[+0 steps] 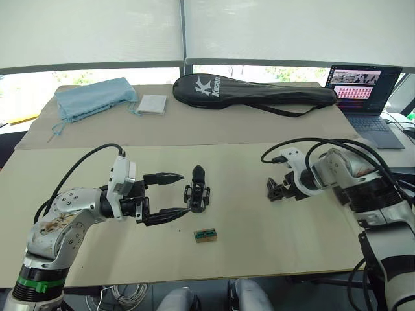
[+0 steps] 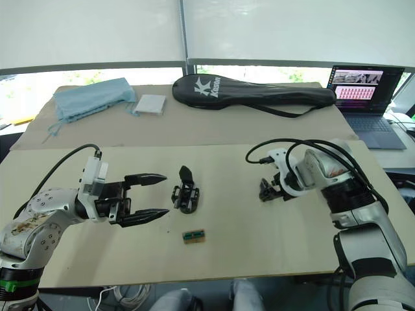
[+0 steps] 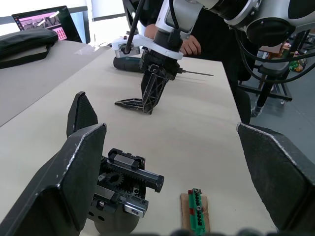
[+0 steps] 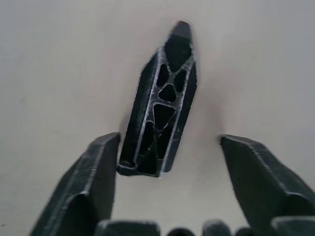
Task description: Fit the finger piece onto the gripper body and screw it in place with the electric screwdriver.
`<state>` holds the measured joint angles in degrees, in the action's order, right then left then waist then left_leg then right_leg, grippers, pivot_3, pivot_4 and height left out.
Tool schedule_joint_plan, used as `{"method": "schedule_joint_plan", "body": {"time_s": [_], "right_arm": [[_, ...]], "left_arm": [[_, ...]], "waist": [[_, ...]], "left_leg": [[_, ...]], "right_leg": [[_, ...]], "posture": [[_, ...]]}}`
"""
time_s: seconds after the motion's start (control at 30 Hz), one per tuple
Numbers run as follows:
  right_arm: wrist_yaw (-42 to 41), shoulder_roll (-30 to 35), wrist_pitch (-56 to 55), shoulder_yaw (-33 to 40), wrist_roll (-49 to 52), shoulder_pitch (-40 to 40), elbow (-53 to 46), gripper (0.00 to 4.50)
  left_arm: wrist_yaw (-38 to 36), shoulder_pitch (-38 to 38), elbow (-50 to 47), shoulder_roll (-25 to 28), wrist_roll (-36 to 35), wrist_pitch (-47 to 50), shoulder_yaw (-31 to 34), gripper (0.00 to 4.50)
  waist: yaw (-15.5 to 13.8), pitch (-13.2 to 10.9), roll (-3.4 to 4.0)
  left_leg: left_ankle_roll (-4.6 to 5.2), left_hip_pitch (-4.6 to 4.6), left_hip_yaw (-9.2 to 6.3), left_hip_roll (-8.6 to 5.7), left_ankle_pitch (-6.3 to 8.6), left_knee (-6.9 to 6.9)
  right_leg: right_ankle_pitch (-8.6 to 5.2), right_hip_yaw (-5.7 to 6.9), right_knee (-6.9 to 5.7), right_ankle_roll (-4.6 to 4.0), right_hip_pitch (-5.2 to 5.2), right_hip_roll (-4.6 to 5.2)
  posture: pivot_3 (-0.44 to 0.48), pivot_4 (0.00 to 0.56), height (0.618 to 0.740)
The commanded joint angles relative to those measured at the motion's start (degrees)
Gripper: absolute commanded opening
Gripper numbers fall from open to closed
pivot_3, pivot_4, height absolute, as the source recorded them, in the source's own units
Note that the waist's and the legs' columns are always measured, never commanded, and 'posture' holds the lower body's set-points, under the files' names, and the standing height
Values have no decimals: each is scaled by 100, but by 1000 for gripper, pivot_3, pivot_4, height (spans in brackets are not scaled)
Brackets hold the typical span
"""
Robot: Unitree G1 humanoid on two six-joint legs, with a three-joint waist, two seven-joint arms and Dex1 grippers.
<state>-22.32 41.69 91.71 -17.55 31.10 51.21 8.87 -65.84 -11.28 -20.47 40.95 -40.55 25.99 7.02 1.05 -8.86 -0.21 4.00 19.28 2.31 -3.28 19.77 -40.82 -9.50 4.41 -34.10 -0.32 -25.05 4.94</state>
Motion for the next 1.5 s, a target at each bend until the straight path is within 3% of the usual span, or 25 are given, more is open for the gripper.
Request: {"method": "schedule_joint_plan", "body": {"time_s": [0.03, 0.13, 0.37, 0.5, 0.63, 0.77, 0.9, 1.2, 1.5], "right_arm": [[-53, -90, 79, -136, 186, -251, -223, 1976], [-70, -39, 79, -121, 235, -348, -400, 1103], [-494, 385, -286, 275, 112, -617, -1362, 1107], [-563, 312, -1352, 1420, 123, -913, -2261, 1107], [-342, 19, -2462, 1817, -100, -1080, -3273, 1107], [-86, -461, -3784, 1286, -754, -960, -3978, 1107], [86, -710, -4406, 944, -1335, -902, -4054, 1107], [209, -1323, -4623, 275, -1992, -803, -4355, 1107], [-14, -1328, -4727, 129, -2279, -870, -4329, 1107]], "left_arm": [[11, -36, -114, -8, -14, -143, 65, 4500], [1, -57, -71, 4, -1, -153, 78, 4500], [294, -191, -76, -124, -93, -74, 199, 4500], [1523, -520, -86, -518, -556, 577, 561, 4500], [2565, -935, 9, -952, -1292, 1210, 892, 4500], [3781, -1517, 188, -1671, -1800, 1490, 970, 4500], [4326, -1835, 211, -2052, -1890, 1600, 879, 4500], [4770, -2392, 501, -2940, -1960, 1457, 613, 4500], [4822, -2495, 520, -3176, -1948, 1408, 560, 4500]], "waist": [[4, 0, 0], [7, 0, 0], [-14, -2, 2], [-45, -12, 9], [-55, -13, 8], [-50, -13, 6], [-41, -14, 5], [-33, -14, 5], [-33, -14, 5]], "left_leg": [[0, -1, 0, 1, 0, 1], [-3, -2, 0, 6, -1, 4], [-7, 1, -3, 6, -3, 5], [-6, 9, -4, 2, -4, 3], [-7, 7, -7, 2, -3, 4], [-8, 2, -7, 1, -4, 5], [-14, 0, -6, -3, -7, 5], [-41, -6, -5, -9, -24, 14], [-55, -9, -6, -5, -34, 21]], "right_leg": [[-1, -1, 0, -1, 0, -1], [-3, -1, 0, -5, 0, -8], [-4, -2, 0, -7, -4, -8], [-3, -7, 0, -5, -8, -1], [-2, -10, -2, -3, -9, -2], [-2, -15, -4, -3, -9, -9], [-2, -18, -9, -4, -9, -36], [0, 19, -6, -12, -6, -55], [2, 19, -8, -21, -7, -56]], "posture": [[0, 150, 740], [0, 150, 740], [0, 150, 740], [0, 150, 740], [0, 150, 740], [0, 150, 740], [0, 150, 740], [0, 150, 740], [0, 150, 740]]}}
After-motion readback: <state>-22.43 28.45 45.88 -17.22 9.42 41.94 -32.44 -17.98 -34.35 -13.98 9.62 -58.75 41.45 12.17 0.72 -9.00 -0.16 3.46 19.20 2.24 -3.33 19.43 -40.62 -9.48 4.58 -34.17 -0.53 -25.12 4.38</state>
